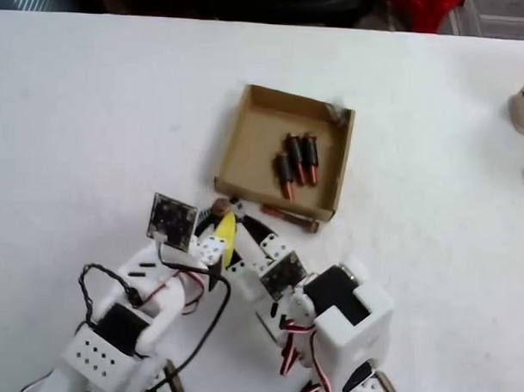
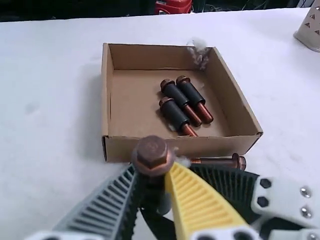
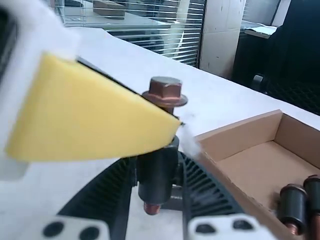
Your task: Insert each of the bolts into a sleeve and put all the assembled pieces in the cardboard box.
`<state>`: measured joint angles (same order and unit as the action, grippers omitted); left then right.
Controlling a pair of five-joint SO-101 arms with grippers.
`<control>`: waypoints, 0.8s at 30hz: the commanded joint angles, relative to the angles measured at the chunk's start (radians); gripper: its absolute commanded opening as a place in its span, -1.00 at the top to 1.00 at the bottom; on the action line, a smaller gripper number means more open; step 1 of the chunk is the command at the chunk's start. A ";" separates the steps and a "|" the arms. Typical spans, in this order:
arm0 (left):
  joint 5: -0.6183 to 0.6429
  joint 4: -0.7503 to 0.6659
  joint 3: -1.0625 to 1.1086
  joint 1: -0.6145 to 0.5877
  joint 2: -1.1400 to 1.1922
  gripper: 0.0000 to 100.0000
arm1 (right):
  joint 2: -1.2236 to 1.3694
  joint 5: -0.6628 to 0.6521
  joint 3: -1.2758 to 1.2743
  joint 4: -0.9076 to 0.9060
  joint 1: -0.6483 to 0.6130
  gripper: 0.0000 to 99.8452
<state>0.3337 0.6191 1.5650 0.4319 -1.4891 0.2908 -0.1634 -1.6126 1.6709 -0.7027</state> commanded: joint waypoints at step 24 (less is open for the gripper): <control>0.087 0.097 -0.227 -0.096 -0.024 0.43 | -0.012 0.011 -0.006 0.047 0.024 0.97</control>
<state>0.4104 0.7112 1.4331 0.3552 -1.4968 0.2908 -0.1634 -1.6203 1.6909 -0.6889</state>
